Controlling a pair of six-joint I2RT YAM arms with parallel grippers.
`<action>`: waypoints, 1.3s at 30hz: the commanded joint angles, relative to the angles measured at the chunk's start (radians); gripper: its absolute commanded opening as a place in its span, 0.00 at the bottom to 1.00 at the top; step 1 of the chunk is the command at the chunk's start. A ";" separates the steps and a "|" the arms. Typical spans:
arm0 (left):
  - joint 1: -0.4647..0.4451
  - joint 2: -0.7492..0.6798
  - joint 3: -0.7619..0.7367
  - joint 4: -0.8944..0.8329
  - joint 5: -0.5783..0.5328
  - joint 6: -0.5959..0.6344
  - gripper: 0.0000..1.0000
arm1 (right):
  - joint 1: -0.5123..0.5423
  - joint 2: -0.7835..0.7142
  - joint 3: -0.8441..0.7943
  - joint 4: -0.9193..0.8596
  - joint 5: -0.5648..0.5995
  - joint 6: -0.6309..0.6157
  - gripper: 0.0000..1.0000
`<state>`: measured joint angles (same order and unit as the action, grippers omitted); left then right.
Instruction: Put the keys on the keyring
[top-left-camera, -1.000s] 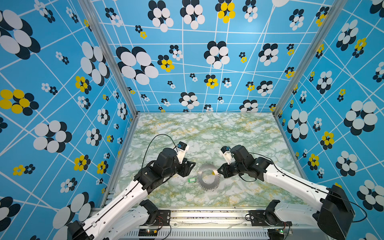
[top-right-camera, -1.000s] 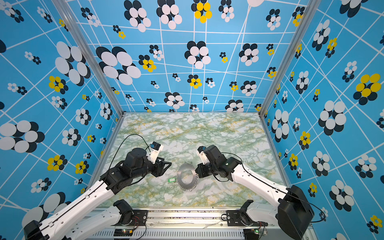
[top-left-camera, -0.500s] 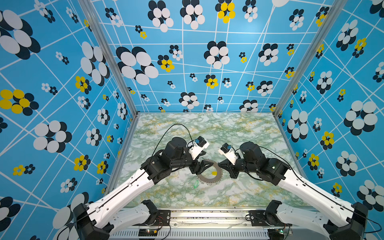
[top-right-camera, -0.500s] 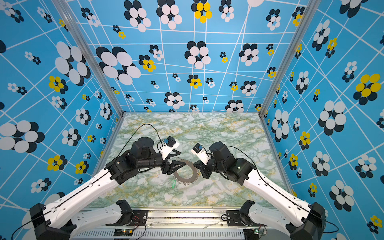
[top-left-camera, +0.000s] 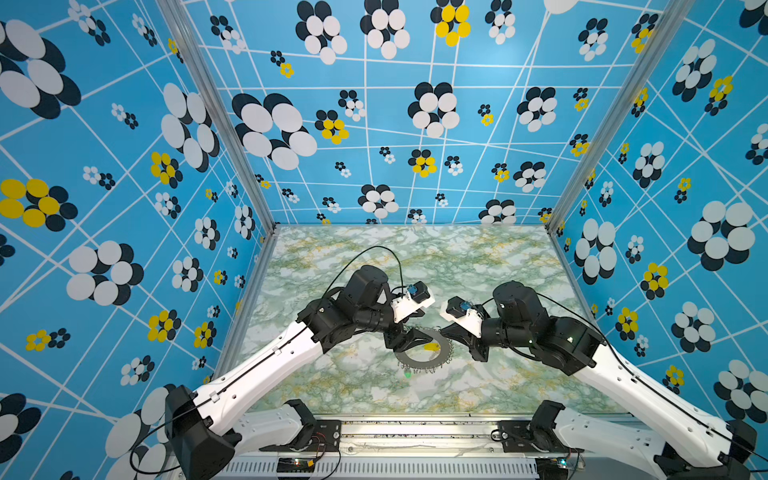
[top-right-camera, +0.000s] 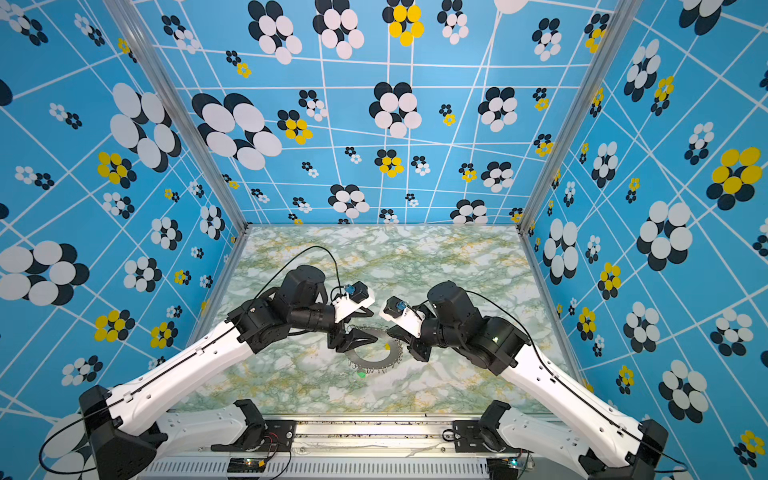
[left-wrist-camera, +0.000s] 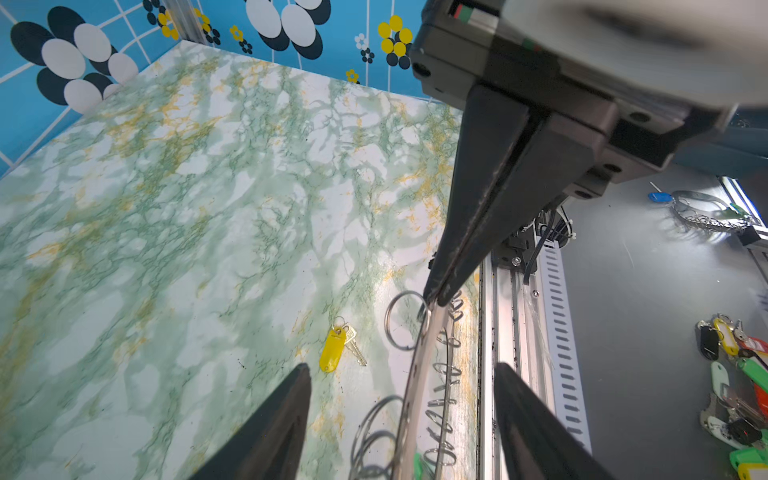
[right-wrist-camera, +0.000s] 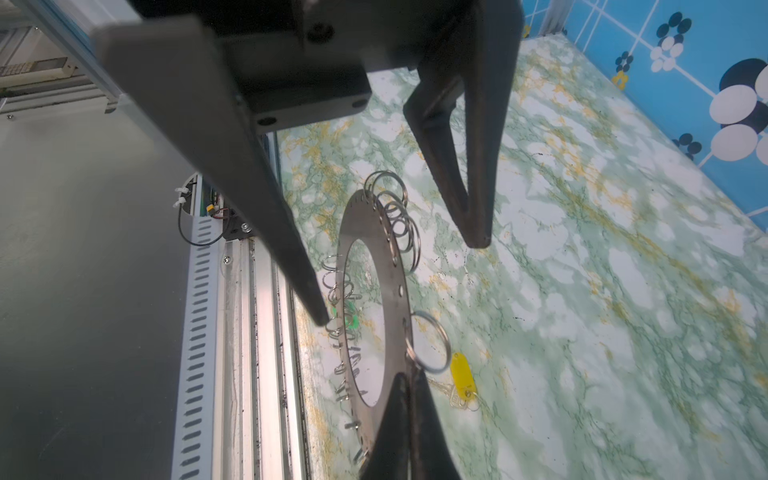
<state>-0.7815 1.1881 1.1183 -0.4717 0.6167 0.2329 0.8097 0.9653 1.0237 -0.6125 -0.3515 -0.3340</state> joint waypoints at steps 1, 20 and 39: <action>-0.014 0.019 0.039 -0.012 0.088 0.014 0.62 | 0.007 -0.023 0.034 -0.002 -0.034 -0.031 0.00; -0.040 0.038 -0.007 0.035 0.093 -0.049 0.21 | 0.017 -0.059 0.046 0.056 -0.044 -0.011 0.00; -0.046 -0.004 -0.008 0.042 0.111 -0.049 0.00 | 0.017 -0.122 0.016 0.041 0.120 0.012 0.23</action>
<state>-0.8165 1.2205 1.1114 -0.4229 0.7296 0.1684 0.8242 0.8898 1.0332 -0.6094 -0.3187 -0.3420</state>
